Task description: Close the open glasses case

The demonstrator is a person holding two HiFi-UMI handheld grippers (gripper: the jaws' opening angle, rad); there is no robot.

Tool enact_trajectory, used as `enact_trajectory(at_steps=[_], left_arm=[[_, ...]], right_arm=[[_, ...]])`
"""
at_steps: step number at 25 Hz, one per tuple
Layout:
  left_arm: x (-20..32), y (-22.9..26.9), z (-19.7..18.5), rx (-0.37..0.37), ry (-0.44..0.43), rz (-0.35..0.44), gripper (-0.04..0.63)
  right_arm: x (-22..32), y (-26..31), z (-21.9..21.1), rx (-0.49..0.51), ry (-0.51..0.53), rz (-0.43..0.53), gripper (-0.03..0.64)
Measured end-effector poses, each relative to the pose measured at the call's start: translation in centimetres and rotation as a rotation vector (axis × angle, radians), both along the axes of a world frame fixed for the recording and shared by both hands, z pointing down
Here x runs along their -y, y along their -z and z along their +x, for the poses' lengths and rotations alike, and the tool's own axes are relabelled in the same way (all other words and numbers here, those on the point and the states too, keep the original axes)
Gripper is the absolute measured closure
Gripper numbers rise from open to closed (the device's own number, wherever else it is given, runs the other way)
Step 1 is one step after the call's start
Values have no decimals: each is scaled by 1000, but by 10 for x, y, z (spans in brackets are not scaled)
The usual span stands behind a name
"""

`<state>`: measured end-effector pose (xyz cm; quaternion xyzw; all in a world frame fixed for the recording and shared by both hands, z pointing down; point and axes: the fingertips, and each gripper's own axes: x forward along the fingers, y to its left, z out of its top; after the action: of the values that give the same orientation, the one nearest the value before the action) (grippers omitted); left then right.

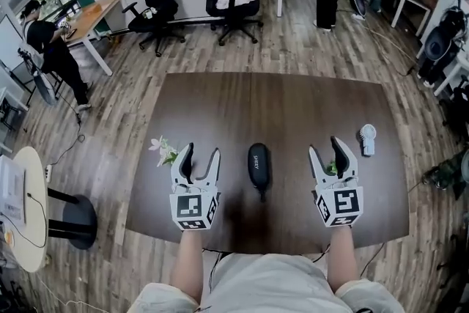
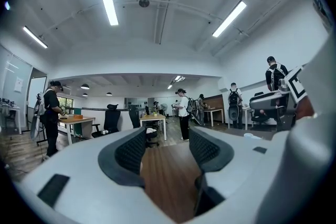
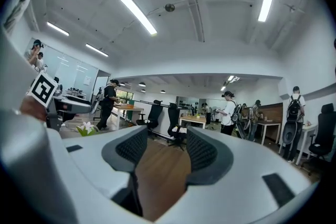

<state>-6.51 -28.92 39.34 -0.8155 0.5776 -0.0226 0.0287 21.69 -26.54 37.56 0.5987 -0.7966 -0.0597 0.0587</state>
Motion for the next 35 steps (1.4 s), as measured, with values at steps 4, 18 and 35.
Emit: enact_trajectory(at_steps=[4,18,35], left_arm=[[-6,-11,3,-3,-4,-18,331],[-43,-90,-9,4,20,-183,331],[-48,-120,-1,-10,-13,-252,331]], right_arm=[[0,-33,-31,-6,60,-74,393],[-4,-178,-156,-238,348,-419,382],[-1,-248,-173,-492,374,-522,397]])
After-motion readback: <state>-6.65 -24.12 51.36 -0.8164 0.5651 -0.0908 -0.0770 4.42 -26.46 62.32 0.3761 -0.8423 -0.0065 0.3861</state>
